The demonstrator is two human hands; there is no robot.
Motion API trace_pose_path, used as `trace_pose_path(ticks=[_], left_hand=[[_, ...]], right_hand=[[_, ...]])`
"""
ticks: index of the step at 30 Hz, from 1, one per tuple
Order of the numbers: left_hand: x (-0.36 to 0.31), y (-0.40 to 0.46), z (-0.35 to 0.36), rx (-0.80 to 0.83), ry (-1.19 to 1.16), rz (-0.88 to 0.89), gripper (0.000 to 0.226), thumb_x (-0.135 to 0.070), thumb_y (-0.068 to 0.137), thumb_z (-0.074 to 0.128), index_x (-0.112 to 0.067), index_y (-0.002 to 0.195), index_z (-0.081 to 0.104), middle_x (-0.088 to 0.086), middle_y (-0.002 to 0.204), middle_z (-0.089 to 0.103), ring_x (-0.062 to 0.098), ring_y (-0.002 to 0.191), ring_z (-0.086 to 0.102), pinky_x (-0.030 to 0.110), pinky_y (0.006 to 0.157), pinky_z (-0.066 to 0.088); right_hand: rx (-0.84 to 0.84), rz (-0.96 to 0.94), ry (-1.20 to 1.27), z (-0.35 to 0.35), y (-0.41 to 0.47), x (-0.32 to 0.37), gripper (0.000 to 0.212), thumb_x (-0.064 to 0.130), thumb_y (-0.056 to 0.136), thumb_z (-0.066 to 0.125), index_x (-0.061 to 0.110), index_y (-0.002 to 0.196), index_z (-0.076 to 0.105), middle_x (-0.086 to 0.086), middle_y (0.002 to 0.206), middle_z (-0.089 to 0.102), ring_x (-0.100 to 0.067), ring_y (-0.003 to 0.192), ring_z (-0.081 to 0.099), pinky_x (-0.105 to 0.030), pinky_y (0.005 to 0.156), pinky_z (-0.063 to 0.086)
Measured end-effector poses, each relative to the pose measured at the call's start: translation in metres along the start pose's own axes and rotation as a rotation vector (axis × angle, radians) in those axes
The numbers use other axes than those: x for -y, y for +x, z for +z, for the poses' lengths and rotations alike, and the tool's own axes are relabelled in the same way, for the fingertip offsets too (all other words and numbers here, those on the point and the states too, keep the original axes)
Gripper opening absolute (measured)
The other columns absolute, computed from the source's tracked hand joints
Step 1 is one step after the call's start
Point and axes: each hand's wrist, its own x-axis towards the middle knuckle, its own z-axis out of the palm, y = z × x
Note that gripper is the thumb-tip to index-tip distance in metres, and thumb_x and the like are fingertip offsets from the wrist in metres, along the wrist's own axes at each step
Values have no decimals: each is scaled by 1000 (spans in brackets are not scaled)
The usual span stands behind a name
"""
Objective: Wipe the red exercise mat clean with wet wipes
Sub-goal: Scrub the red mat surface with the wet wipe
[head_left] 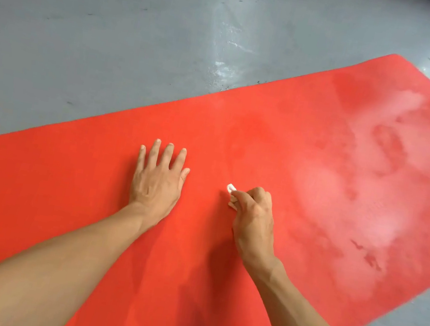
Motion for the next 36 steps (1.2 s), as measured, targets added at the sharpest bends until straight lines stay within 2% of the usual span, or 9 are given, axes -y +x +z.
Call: trace_pose_path(ticks=[3, 9, 15, 18, 22, 26, 29, 34, 36], left_hand=[[-45, -53, -9, -60, -165, 117, 52, -39, 104, 39, -14, 146, 59, 15, 146, 59, 39, 145, 45, 58, 122, 32], [-153, -148, -18, -47, -399, 430, 47, -33, 102, 46, -16, 142, 62, 10, 147, 58, 33, 146, 46, 52, 122, 33], [-191, -176, -8, 77, -284, 542, 56, -46, 104, 44, -26, 156, 48, 9, 159, 46, 35, 155, 29, 55, 126, 25], [-191, -178, -8, 84, -260, 541, 57, -48, 103, 43, -27, 156, 48, 9, 159, 46, 34, 156, 28, 55, 126, 24], [-192, -178, -7, 91, -251, 535, 57, -49, 104, 41, -27, 156, 48, 8, 159, 46, 34, 156, 27, 54, 126, 24], [-191, -178, -9, 83, -247, 545, 57, -49, 104, 41, -26, 155, 49, 9, 159, 47, 34, 155, 30, 55, 125, 26], [-192, -178, -9, 98, -238, 545, 57, -50, 104, 40, -27, 156, 49, 8, 159, 47, 34, 155, 30, 55, 125, 26], [-192, -179, -9, 85, -232, 531, 58, -50, 104, 39, -26, 155, 49, 7, 158, 48, 33, 155, 30, 54, 125, 28], [-193, -179, -9, 80, -233, 527, 58, -50, 103, 39, -26, 155, 50, 8, 158, 48, 33, 154, 31, 54, 125, 28]], right_hand=[[-115, 59, -31, -34, -42, -11, 13, 2, 91, 71, 8, 101, 77, -3, 87, 56, -21, 85, 48, -28, 67, 40], [-139, 133, -56, -102, -161, -44, 35, 31, 107, 49, 9, 114, 76, 2, 90, 58, -16, 85, 50, -26, 69, 47], [-41, 1, -246, -129, -168, -102, 36, -3, 84, 78, 8, 119, 74, -4, 96, 60, -23, 88, 53, -23, 74, 43], [-228, 189, -306, -157, -128, -147, 10, 9, 95, 71, 6, 102, 78, -7, 86, 57, -30, 84, 53, -31, 72, 42], [-363, 453, -193, -146, -125, -141, 22, 19, 100, 61, 5, 95, 78, -10, 84, 56, -35, 85, 57, -36, 71, 49], [-177, 210, -104, -126, -172, -89, 13, 19, 98, 67, 9, 97, 76, 0, 86, 56, -15, 85, 48, -17, 76, 37], [-51, 7, -224, -147, -168, -116, 14, 12, 94, 73, 10, 107, 75, -2, 90, 57, -22, 85, 51, -22, 76, 39], [-357, 484, -218, -162, -133, -154, 14, 11, 98, 66, 4, 97, 78, -8, 83, 51, -37, 89, 55, -25, 74, 32], [-380, 504, -191, -144, -143, -125, 11, 7, 96, 68, 7, 100, 78, -4, 83, 48, -36, 87, 55, -24, 73, 34]])
